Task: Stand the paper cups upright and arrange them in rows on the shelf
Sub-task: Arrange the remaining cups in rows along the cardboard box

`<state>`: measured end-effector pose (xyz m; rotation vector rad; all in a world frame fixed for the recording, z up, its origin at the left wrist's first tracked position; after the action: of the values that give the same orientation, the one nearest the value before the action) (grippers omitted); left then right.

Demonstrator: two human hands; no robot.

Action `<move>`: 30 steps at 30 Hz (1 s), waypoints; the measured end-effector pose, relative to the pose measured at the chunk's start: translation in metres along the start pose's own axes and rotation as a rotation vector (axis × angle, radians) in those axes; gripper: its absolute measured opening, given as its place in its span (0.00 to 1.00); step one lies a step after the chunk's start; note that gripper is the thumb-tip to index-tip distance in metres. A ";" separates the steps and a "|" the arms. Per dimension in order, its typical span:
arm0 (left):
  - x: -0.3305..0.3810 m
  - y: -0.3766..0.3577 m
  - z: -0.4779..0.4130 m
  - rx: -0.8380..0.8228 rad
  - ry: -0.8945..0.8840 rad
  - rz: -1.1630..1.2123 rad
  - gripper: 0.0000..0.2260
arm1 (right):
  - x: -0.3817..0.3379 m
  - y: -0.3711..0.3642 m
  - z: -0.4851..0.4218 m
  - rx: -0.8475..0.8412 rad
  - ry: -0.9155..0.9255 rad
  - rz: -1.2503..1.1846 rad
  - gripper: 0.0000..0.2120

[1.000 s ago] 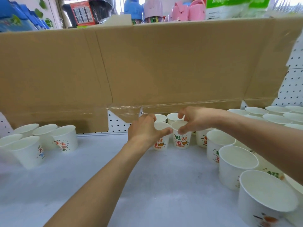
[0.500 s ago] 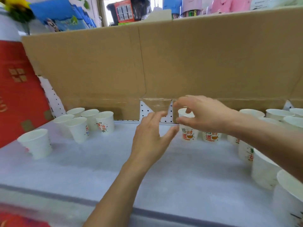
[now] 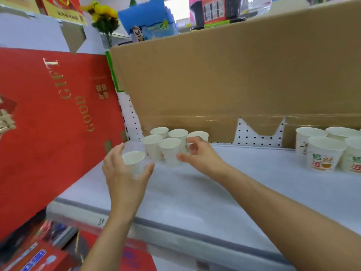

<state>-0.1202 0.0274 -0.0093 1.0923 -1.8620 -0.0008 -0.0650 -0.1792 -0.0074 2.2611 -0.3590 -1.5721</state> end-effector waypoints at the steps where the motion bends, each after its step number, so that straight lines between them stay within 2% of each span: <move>1: -0.015 -0.001 -0.012 -0.047 0.064 0.007 0.40 | 0.003 -0.012 -0.010 0.015 -0.021 -0.010 0.32; 5: -0.053 -0.017 -0.040 -0.334 0.231 0.138 0.52 | 0.011 -0.044 -0.037 0.111 -0.038 0.007 0.37; 9: -0.058 -0.027 -0.044 -0.434 0.250 0.244 0.43 | 0.016 -0.058 -0.049 0.218 -0.044 0.031 0.47; 13: -0.054 -0.028 -0.043 -0.453 0.235 0.291 0.35 | 0.011 -0.055 -0.045 0.267 -0.038 0.088 0.40; 16: -0.044 -0.024 -0.035 -0.465 0.224 0.292 0.33 | 0.006 -0.046 -0.026 0.202 -0.037 0.088 0.38; 21: 0.008 -0.030 0.001 -0.528 0.105 0.228 0.34 | -0.010 0.015 0.032 0.110 -0.011 0.122 0.35; 25: 0.064 -0.059 0.041 -0.612 -0.011 0.211 0.33 | -0.012 0.086 0.088 0.092 -0.065 0.295 0.34; 30: 0.138 -0.102 0.095 -0.672 -0.102 0.153 0.38 | -0.004 0.178 0.145 0.067 -0.151 0.571 0.34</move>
<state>-0.1409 -0.1683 -0.0061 0.4896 -1.8247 -0.5623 -0.2031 -0.3592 0.0273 1.8490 -1.0085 -1.4286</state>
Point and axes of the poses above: each hand's wrist, its own z-axis away from the middle knuckle, its own y-axis out of the back of the hand, x = y × z, the point moved 5 cm from there along -z, towards the middle knuckle, and after that the axes turned 8 degrees about y, right-handed, at the moved point
